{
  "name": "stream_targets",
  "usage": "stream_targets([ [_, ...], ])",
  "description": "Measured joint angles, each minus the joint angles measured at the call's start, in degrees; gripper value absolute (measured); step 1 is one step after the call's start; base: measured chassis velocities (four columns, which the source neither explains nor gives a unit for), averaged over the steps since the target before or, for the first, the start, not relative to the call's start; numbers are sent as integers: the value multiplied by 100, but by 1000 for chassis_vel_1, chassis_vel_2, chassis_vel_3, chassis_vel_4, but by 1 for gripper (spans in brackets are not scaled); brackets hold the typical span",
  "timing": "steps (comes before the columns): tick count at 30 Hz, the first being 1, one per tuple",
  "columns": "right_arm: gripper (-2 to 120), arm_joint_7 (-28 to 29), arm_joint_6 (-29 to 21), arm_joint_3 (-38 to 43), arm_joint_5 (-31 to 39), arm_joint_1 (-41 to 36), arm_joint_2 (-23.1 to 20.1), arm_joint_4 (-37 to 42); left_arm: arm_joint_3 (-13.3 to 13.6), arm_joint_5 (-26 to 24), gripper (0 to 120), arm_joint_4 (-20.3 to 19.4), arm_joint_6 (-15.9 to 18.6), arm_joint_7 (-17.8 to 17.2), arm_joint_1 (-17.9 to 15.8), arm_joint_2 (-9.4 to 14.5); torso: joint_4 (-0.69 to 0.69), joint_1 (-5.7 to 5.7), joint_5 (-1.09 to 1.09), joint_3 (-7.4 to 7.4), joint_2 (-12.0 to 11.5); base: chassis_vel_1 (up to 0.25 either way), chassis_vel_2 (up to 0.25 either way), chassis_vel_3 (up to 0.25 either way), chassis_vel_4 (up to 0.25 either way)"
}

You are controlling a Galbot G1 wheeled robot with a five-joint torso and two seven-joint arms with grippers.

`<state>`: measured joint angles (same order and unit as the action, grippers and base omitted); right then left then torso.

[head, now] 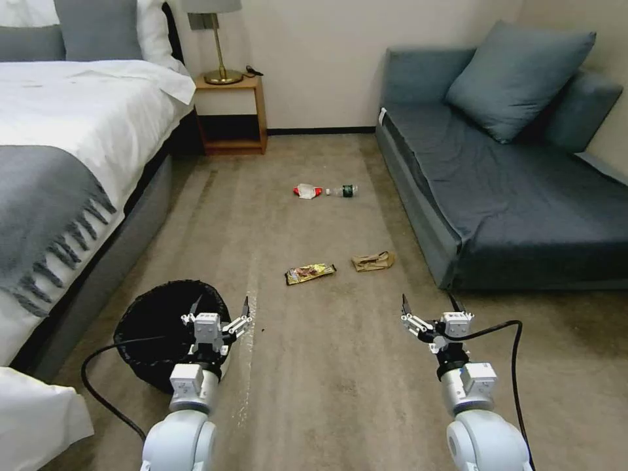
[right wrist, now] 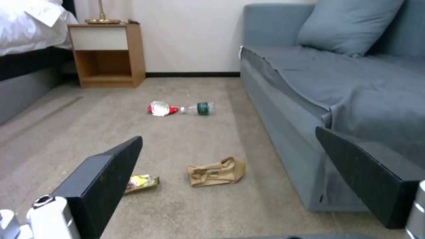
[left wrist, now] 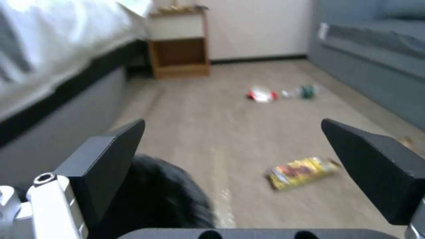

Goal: Pick up the trash bin, then pick up the garbage on the floor and place it into the trash bin.

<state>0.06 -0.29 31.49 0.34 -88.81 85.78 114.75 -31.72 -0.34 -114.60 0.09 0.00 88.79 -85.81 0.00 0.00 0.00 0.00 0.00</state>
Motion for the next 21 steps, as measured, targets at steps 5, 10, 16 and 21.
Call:
stream_targets([
  [5, 100, 20, -32, -2, 40, 0, -20, 28, -34, -50, 98, -28, 16, -18, -3, 21, 0, 0, 0, 0, 0, 0, 0, 0, 0],
  [10, 100, 16, -13, -2, 13, 1, -5, 15, -7, -21, 98, -22, 13, -16, -2, 7, 0, 0, 0, 0, 0, 0, 0, 0, 0],
  [16, 100, 39, -82, -16, 103, 4, -55, 67, -173, -175, 98, -135, 71, -55, -1, 176, 2, 0, -9, 1, -1, 0, 0, 0, 0],
  [21, 100, 308, -626, -94, 838, 44, -411, 504, -258, -279, 98, -201, 97, -90, 3, 242, 0, 0, 1, 0, 0, 0, 0, 0, 0],
])
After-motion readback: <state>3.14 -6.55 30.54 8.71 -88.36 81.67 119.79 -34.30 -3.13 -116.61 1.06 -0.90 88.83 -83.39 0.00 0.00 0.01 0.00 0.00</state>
